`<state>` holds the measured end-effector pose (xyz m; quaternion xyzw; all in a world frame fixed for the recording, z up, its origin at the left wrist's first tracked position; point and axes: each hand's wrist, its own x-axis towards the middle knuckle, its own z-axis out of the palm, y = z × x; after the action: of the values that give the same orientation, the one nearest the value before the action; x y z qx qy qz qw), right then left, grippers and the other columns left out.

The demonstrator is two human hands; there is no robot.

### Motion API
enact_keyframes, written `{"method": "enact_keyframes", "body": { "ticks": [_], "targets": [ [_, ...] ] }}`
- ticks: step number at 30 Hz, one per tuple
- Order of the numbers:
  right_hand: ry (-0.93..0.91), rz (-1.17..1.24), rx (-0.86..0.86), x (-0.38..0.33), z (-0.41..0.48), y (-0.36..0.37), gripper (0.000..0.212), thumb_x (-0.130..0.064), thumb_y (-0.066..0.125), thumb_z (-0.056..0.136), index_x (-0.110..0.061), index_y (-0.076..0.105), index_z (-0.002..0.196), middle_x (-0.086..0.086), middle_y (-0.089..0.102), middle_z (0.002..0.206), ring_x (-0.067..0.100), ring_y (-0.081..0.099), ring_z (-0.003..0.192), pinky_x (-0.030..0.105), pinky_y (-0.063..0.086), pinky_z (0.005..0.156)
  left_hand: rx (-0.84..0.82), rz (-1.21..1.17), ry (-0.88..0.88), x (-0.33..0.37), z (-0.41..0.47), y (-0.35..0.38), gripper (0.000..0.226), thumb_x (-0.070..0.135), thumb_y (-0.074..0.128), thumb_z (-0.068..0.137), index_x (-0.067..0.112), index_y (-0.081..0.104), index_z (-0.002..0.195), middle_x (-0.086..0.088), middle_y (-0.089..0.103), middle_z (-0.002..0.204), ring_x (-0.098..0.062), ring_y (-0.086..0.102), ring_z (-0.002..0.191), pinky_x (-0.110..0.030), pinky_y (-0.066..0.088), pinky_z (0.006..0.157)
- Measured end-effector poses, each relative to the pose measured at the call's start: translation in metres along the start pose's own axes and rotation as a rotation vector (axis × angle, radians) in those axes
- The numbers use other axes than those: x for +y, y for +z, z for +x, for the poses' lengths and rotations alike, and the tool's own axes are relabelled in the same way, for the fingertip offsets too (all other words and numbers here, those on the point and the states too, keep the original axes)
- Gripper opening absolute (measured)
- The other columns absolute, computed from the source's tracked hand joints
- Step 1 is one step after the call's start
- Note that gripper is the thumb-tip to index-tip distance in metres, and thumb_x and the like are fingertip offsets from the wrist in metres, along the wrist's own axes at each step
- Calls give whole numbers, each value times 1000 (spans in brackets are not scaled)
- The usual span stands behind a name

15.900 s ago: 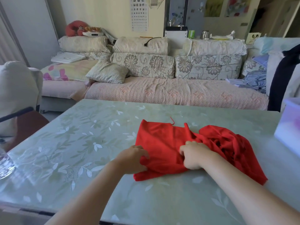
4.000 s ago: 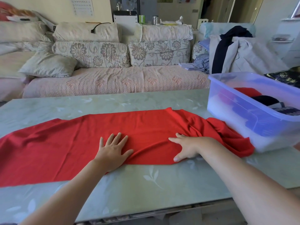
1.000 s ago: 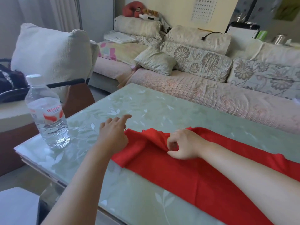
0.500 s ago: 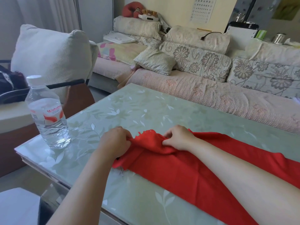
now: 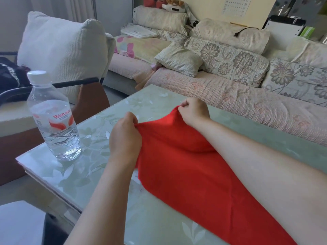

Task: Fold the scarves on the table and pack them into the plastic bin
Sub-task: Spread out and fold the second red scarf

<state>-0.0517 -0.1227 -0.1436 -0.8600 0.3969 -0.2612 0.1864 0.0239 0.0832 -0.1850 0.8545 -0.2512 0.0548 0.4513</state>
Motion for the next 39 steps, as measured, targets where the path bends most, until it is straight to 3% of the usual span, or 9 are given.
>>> {"method": "enact_keyframes", "body": {
  "ticks": [3,5,7,11,15,19,23,29,39],
  "targets": [
    [-53,37,-162,-22,25,24,35,-19,61,91,-20,64,126,5,69,122,23,62,115,23,43,92,-8,-29,2,-9,4,11,54,-7,44,86,17,48,133,-7,48,130,-26,51,110,-37,44,81],
    [-68,-53,-359,-27,26,41,72,-21,60,93,-23,25,157,11,58,137,28,57,123,26,41,95,-32,28,92,-13,4,20,60,-7,45,83,16,47,139,-8,41,144,-28,45,126,-41,43,97],
    [-67,-152,-391,-21,18,57,79,-22,54,95,-26,9,159,13,48,148,31,50,131,30,39,103,-120,41,197,-14,1,28,58,-5,44,83,13,50,138,-9,43,147,-28,40,134,-36,34,108],
    [-39,-276,-407,11,-9,84,62,-42,40,100,-25,22,157,7,21,164,25,21,150,48,19,121,-506,304,233,-23,-14,46,59,31,45,98,22,25,153,-2,22,161,-19,17,148,-39,13,120],
    [-40,-375,-544,36,-26,88,72,-65,23,99,-32,4,159,3,-9,167,21,-10,153,54,-5,121,-537,523,112,-35,-21,46,69,59,27,98,29,7,157,2,-4,165,-19,-8,151,-48,-7,119],
    [-65,-457,-446,27,-4,90,63,-61,25,99,-29,31,153,9,24,162,29,21,149,56,13,118,-401,411,59,-41,-12,32,58,43,33,101,23,21,155,-4,17,162,-24,11,149,-42,9,119],
    [-229,-470,-322,0,19,94,40,-24,43,97,-23,50,136,8,49,138,30,46,129,44,35,108,-126,300,97,-50,1,21,38,12,44,96,11,52,133,-12,56,131,-34,43,119,-40,34,99],
    [-564,-599,-420,-20,41,114,51,-7,35,99,-28,43,145,0,38,152,28,52,128,42,45,103,-166,461,-8,-54,5,18,34,11,47,89,17,50,122,-5,54,119,-28,43,112,-35,38,88],
    [-534,-337,-282,0,47,77,24,-9,57,83,-10,68,104,12,65,108,33,61,103,35,48,84,-169,216,35,-13,12,14,18,19,52,88,16,69,94,-5,58,95,-28,55,92,-39,50,76]
  ]
}}
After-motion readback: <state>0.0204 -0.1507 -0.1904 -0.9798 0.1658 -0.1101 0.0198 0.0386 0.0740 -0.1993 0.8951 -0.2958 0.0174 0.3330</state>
